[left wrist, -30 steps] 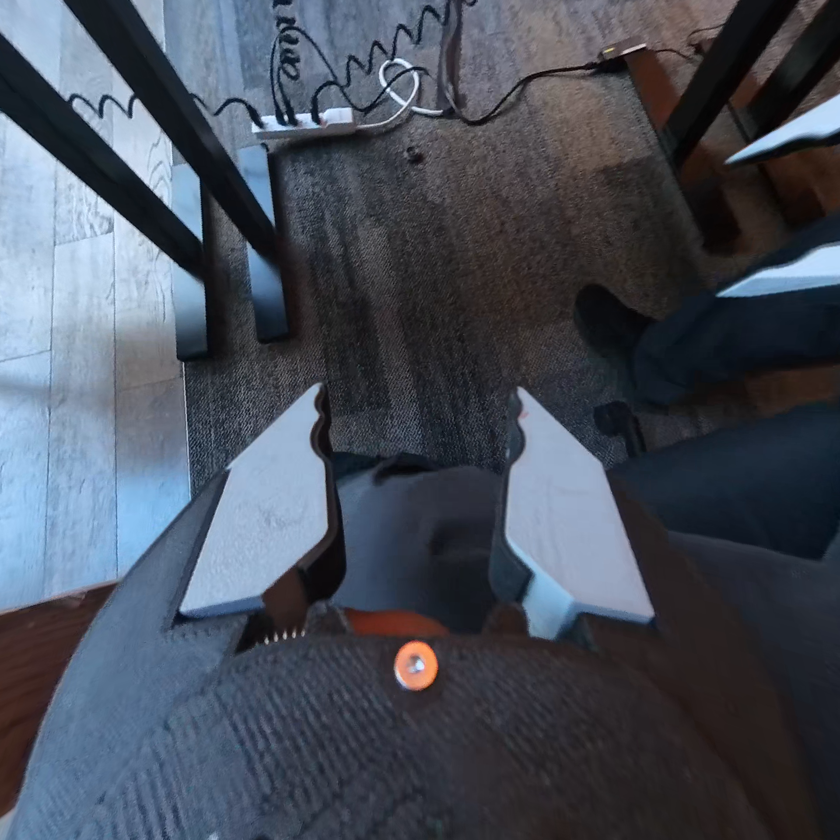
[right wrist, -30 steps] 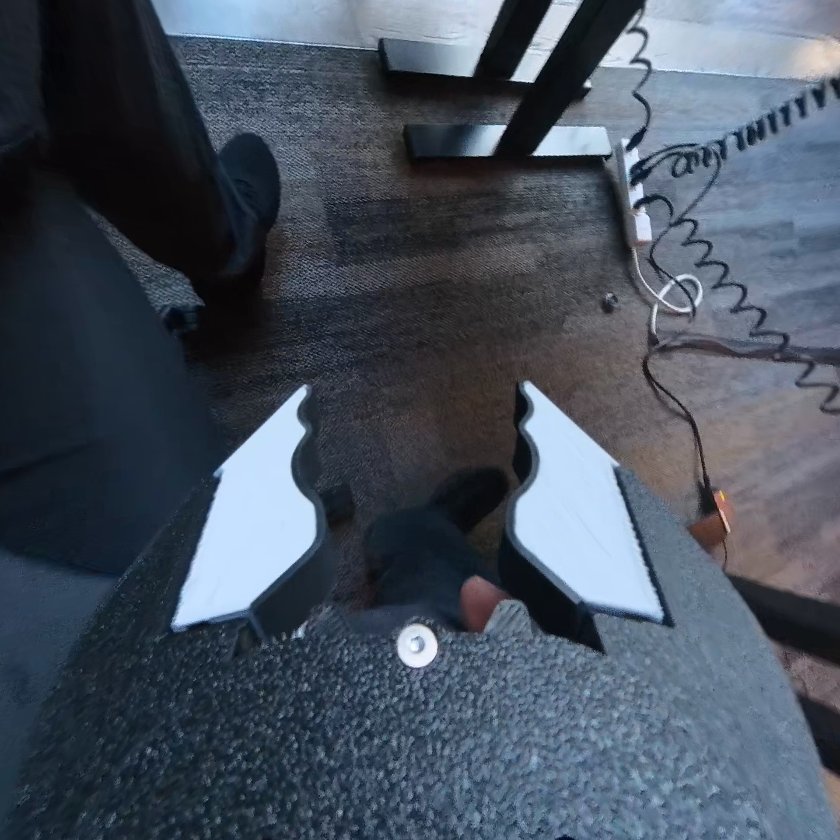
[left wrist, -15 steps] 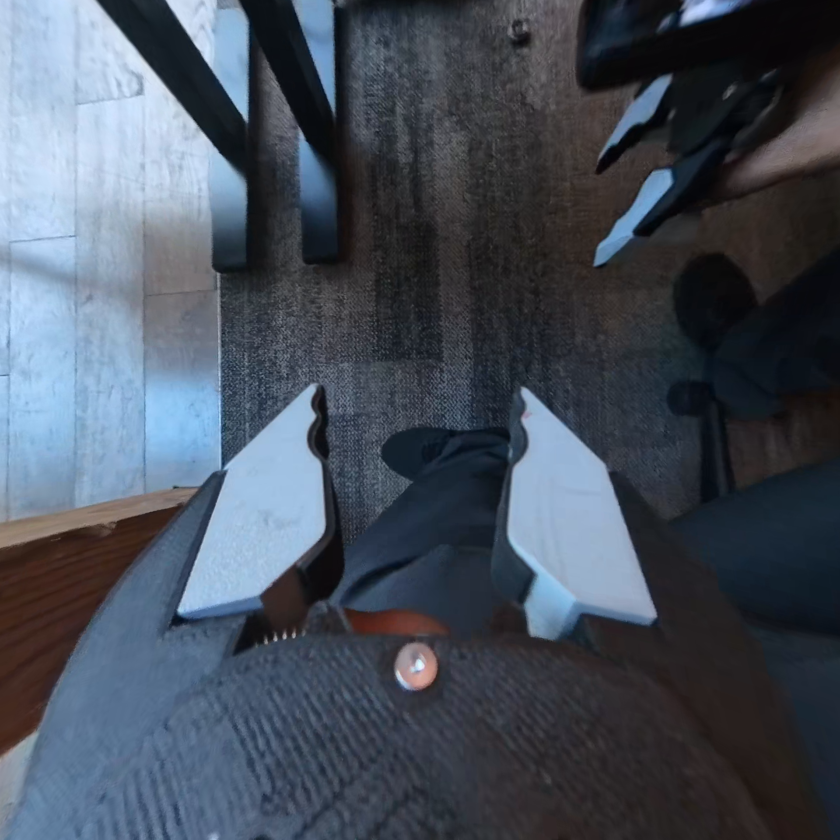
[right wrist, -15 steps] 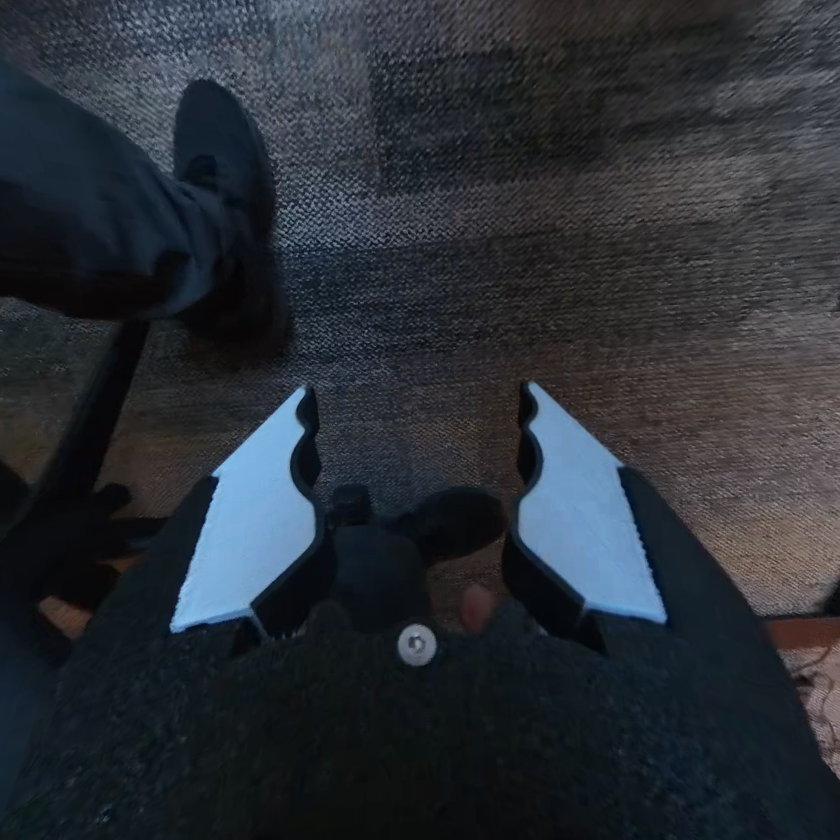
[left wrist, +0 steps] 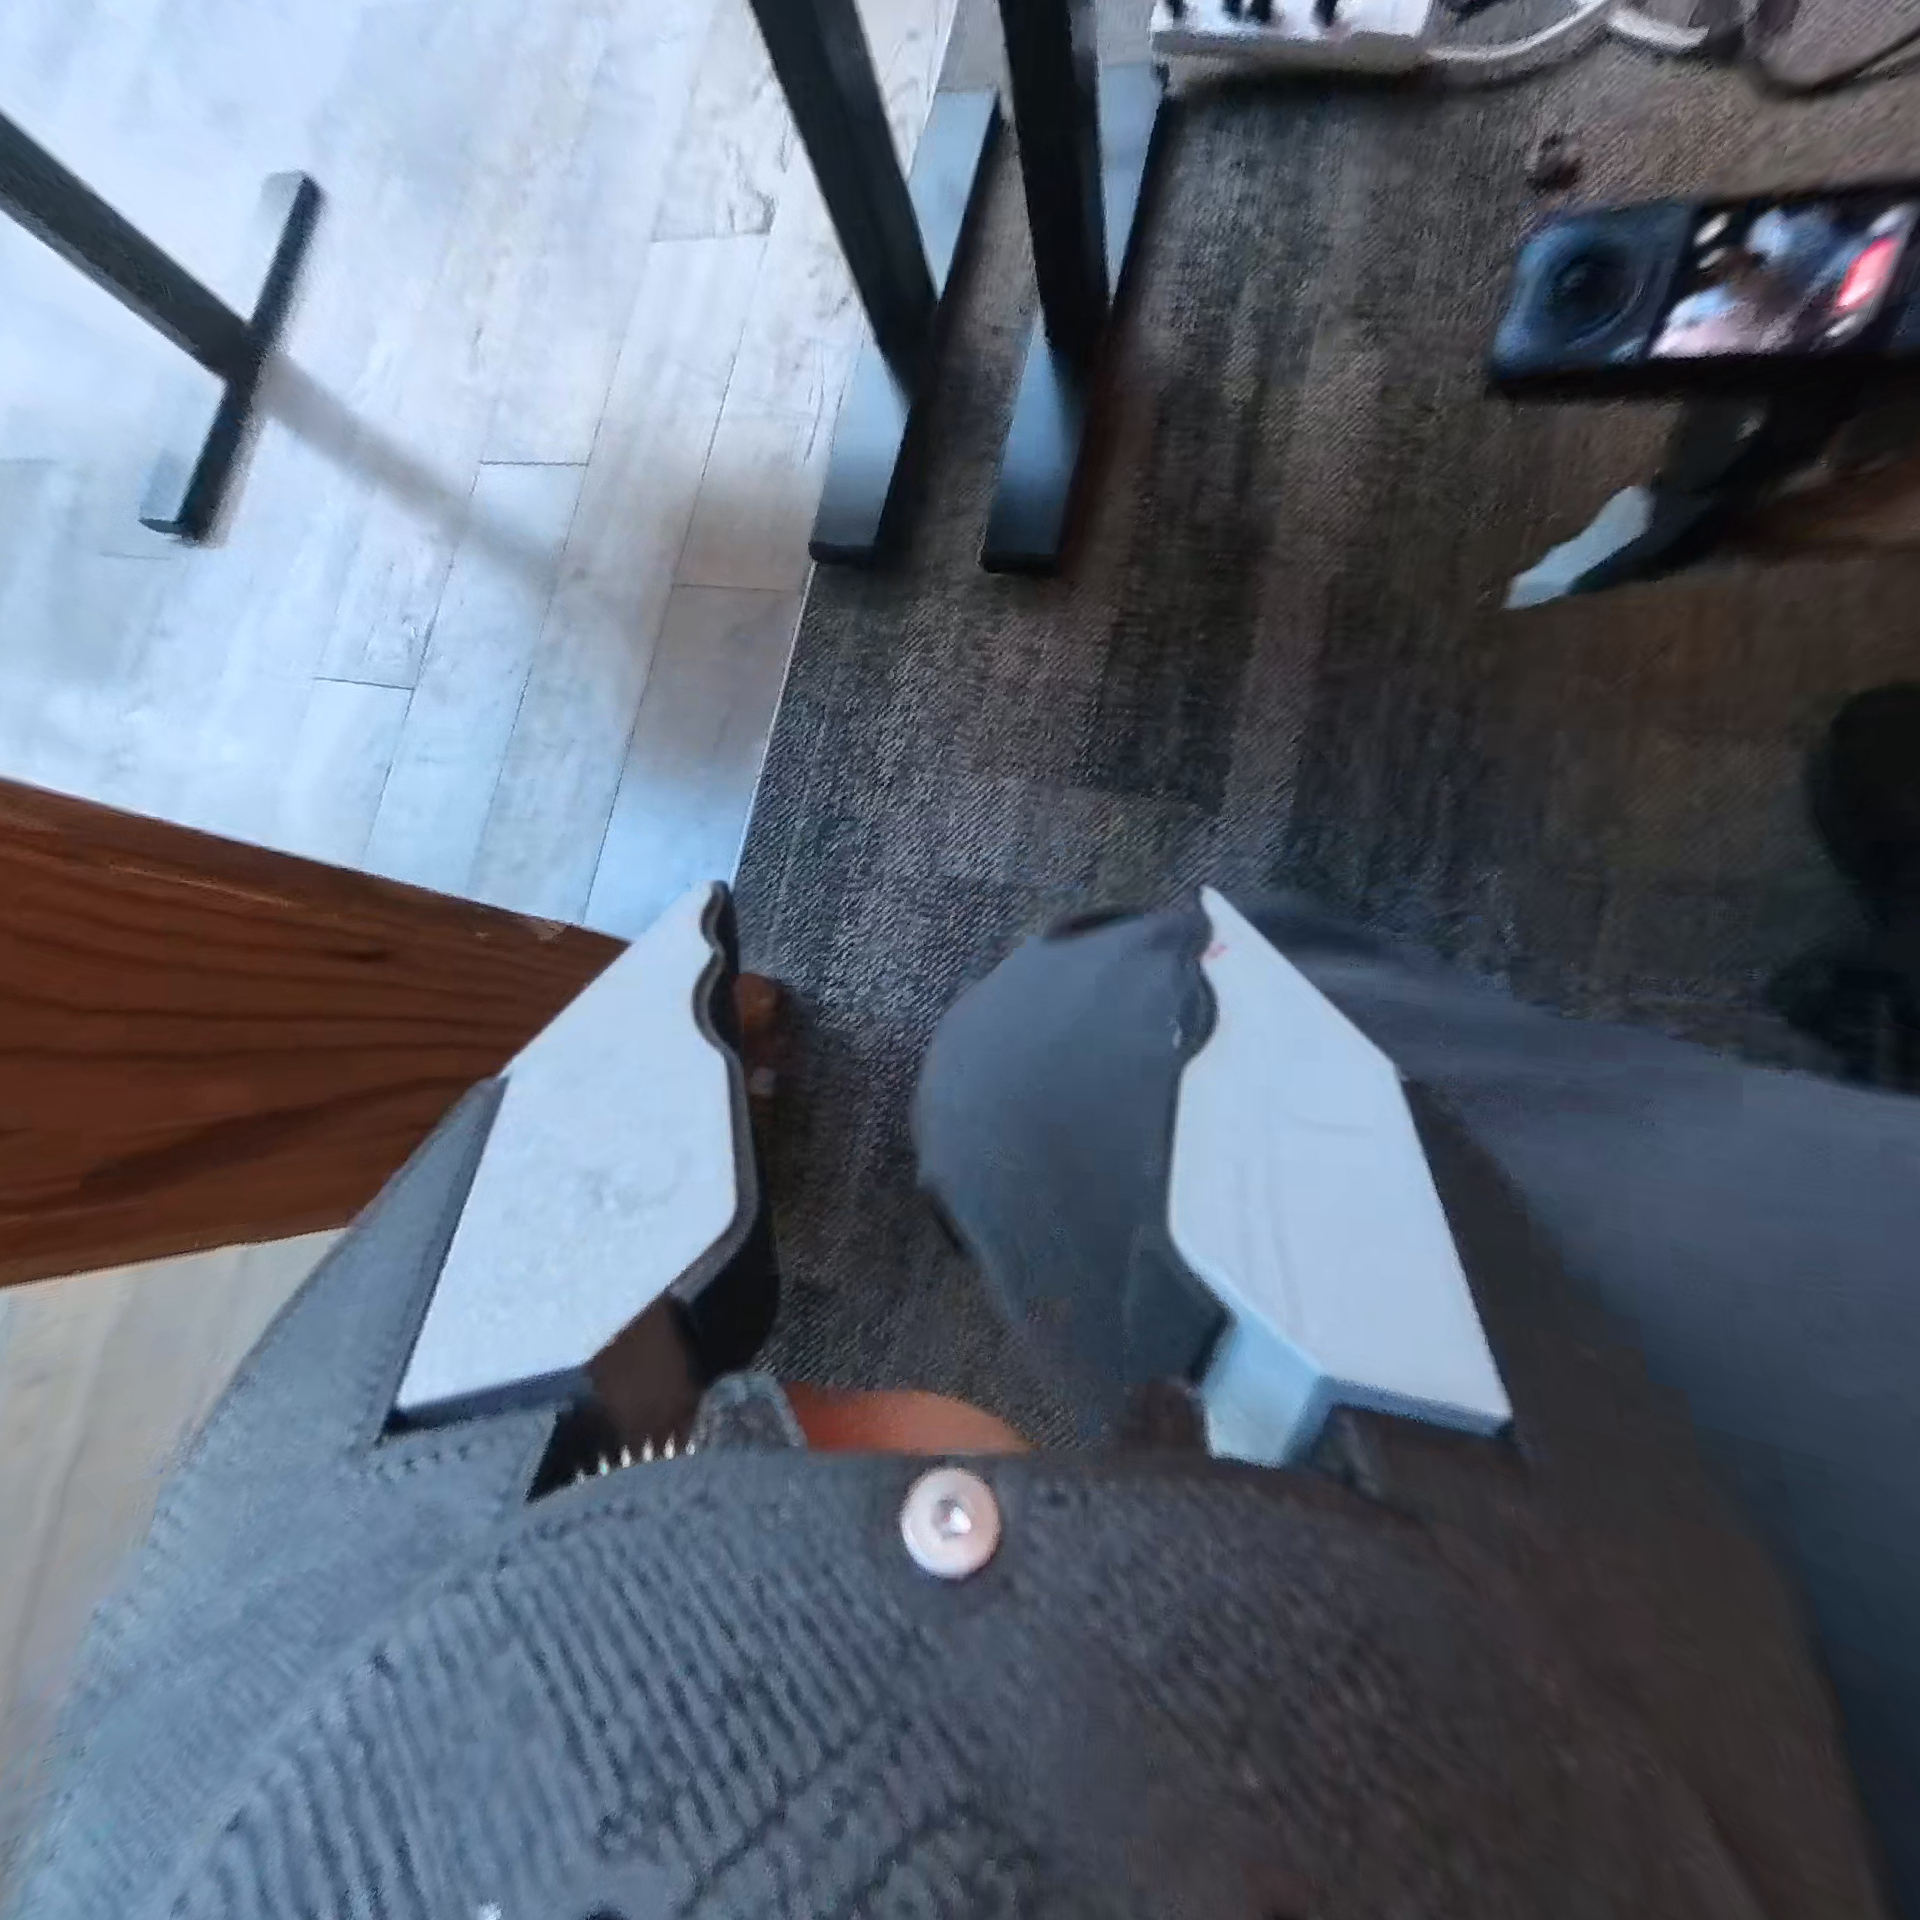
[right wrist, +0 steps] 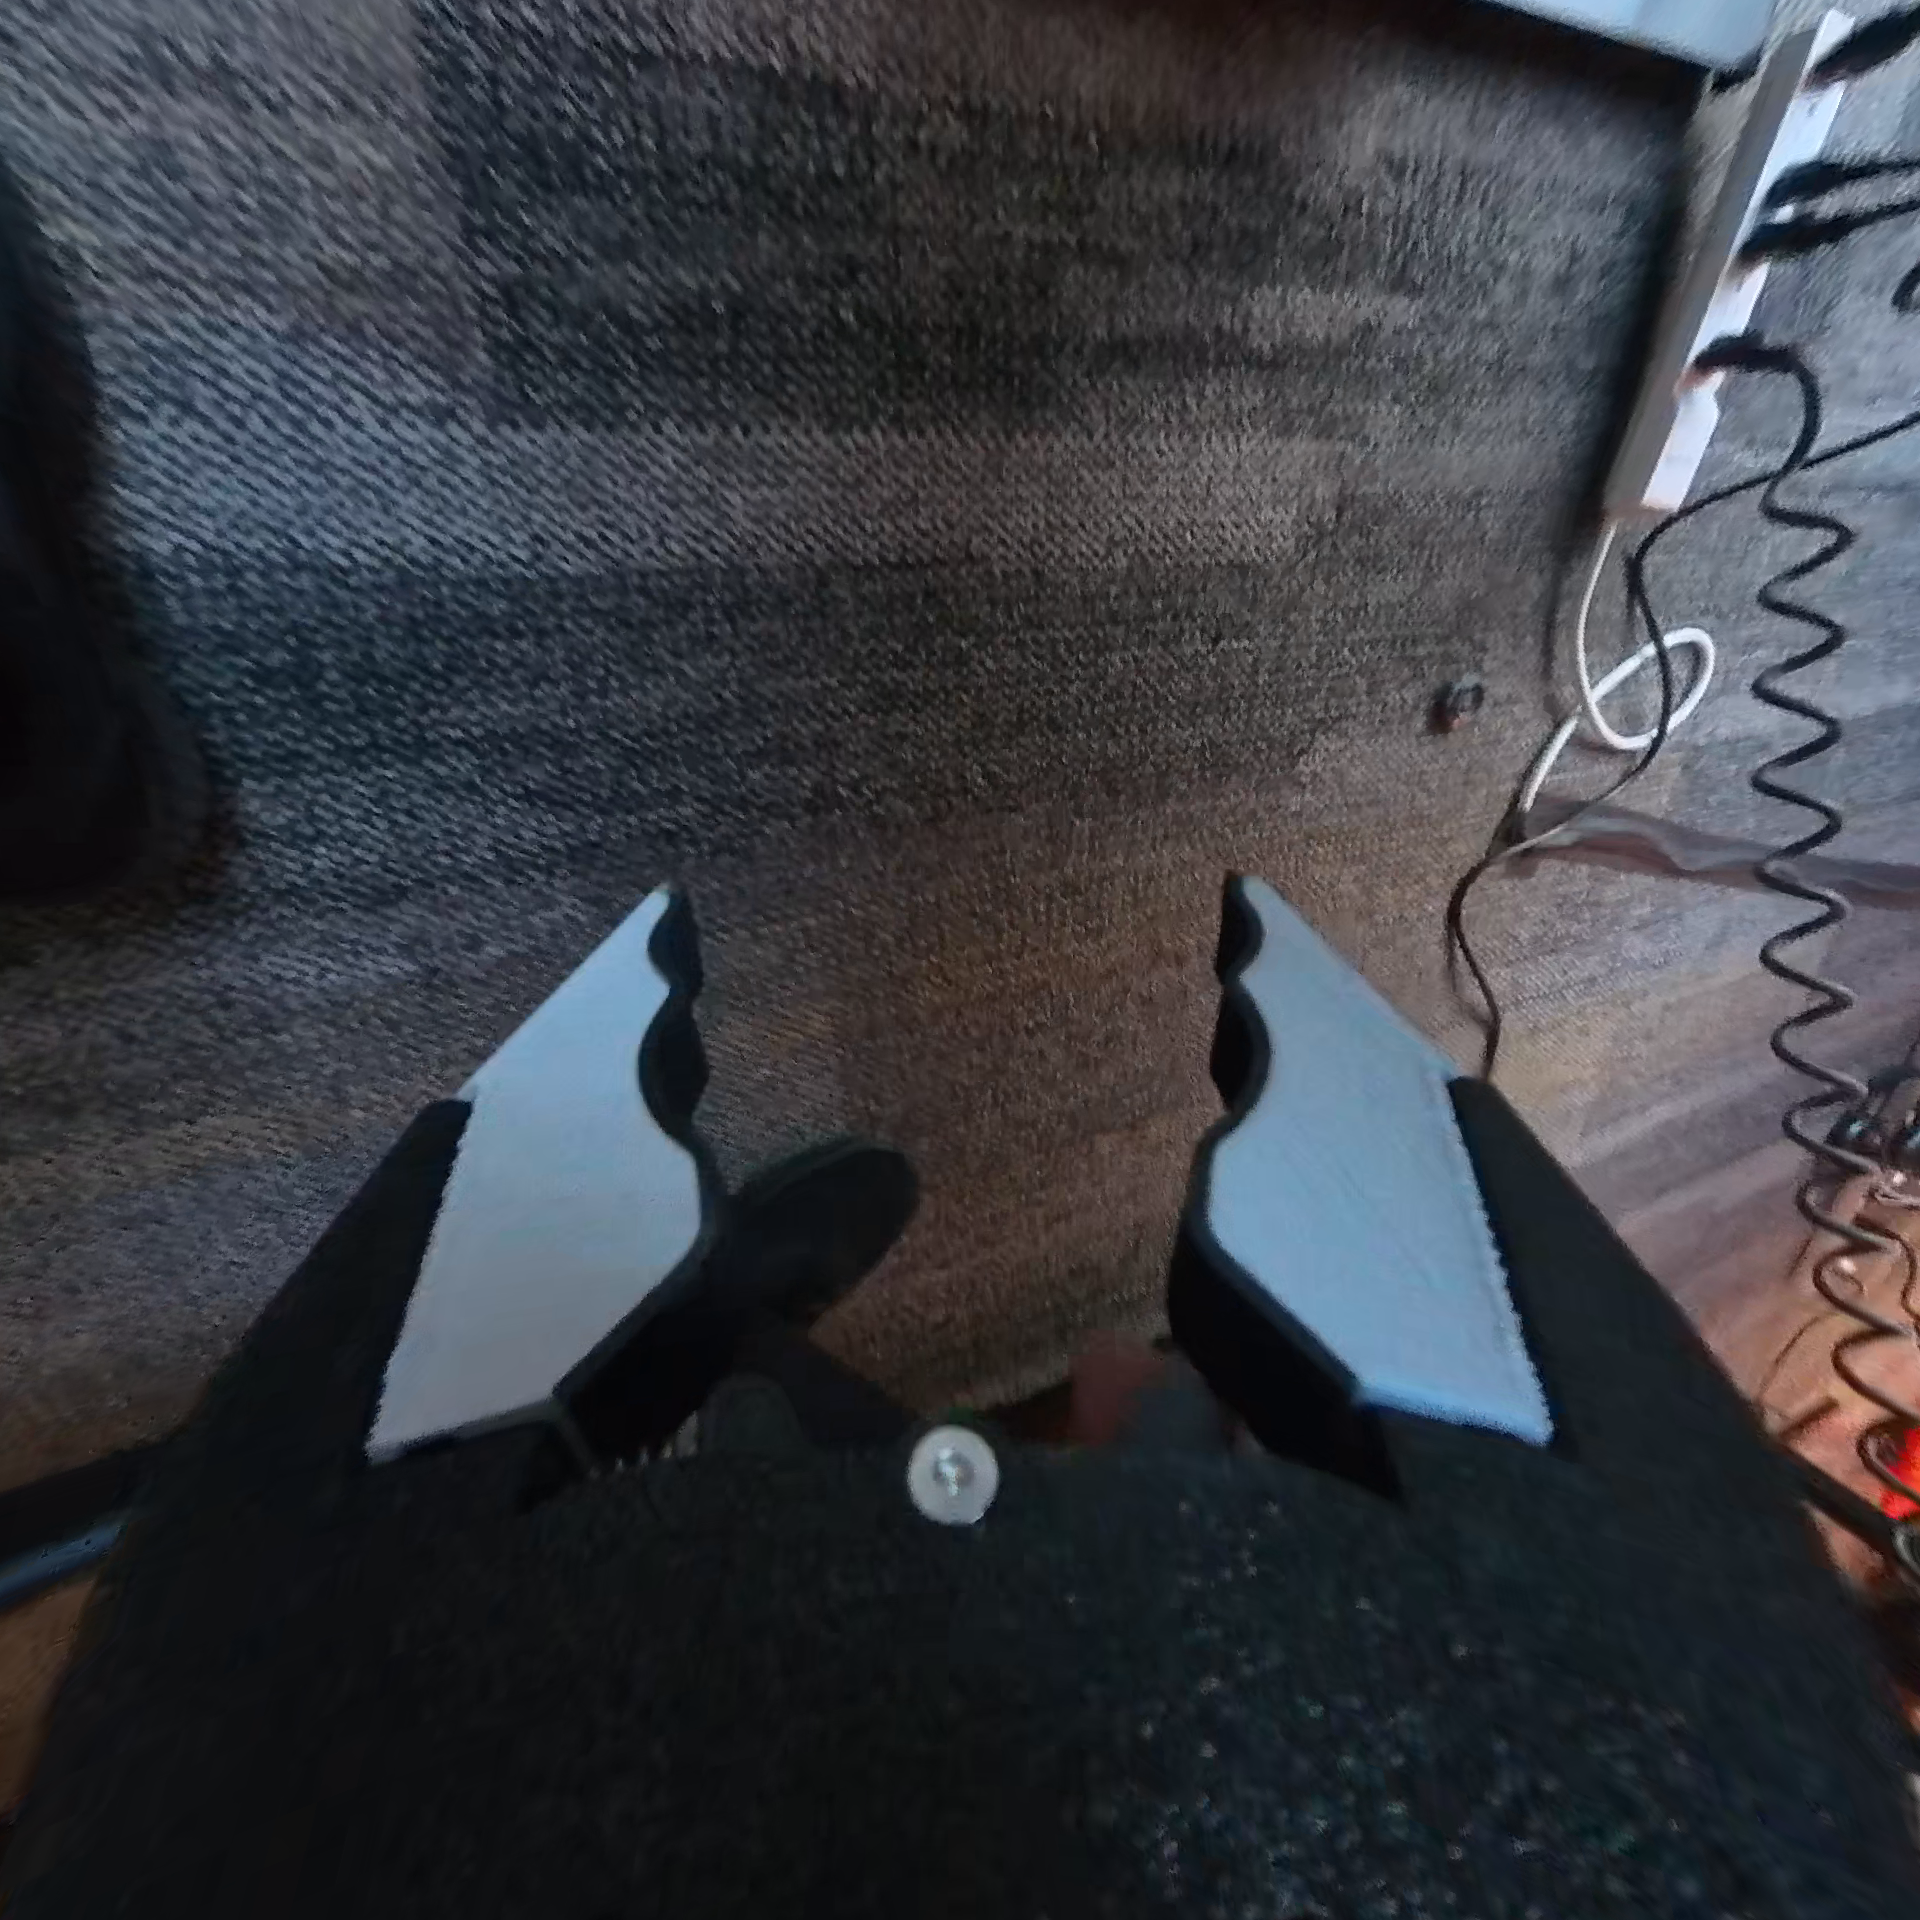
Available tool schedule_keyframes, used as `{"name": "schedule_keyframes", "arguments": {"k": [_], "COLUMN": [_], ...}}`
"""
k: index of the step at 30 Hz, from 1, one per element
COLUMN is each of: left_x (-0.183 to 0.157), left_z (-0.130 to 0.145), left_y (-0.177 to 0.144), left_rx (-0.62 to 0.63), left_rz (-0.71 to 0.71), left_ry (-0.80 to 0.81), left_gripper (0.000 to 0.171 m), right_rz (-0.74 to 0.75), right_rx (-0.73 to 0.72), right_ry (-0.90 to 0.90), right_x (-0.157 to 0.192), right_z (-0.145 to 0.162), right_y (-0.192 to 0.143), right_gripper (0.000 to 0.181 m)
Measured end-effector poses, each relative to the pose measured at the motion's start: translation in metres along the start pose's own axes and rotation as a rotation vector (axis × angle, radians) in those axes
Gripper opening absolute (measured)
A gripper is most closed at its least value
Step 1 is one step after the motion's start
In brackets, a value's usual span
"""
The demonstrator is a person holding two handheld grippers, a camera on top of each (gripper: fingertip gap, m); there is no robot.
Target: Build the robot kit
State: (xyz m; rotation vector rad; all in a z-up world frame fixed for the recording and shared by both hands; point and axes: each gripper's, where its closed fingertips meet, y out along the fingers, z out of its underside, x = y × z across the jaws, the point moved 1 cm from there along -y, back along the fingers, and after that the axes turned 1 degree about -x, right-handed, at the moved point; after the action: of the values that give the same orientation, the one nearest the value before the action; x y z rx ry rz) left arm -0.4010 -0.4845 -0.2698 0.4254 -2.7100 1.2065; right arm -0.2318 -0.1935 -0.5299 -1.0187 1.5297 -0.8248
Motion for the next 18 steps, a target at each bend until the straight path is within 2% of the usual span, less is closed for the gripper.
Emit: {"name": "schedule_keyframes", "arguments": {"k": [4, 7, 12, 15, 18], "left_x": [-0.018, -0.021, -0.049, -0.072, -0.095], "left_z": [-0.007, -0.01, 0.0, 0.012, 0.021], "left_y": [0.0, 0.002, -0.004, -0.012, -0.028], "left_rx": [0.01, 0.03, 0.055, 0.065, 0.058], "left_rz": [-0.051, -0.129, -0.173, -0.187, -0.199], "left_ry": [0.077, 0.088, 0.079, 0.065, 0.07], "left_gripper": [0.089, 0.091, 0.095, 0.098, 0.099], "right_rz": [0.01, -0.004, 0.02, -0.013, -0.08], "right_rx": [-0.101, -0.179, -0.245, -0.266, -0.36], "right_ry": [0.088, 0.173, 0.199, 0.259, 0.292], "right_x": [0.012, 0.017, 0.025, 0.038, 0.057], "right_z": [-0.017, -0.018, 0.012, 0.036, 0.045], "right_y": [-0.021, -0.052, -0.09, -0.111, -0.148], "right_gripper": [0.106, 0.11, 0.111, 0.115, 0.121]}}
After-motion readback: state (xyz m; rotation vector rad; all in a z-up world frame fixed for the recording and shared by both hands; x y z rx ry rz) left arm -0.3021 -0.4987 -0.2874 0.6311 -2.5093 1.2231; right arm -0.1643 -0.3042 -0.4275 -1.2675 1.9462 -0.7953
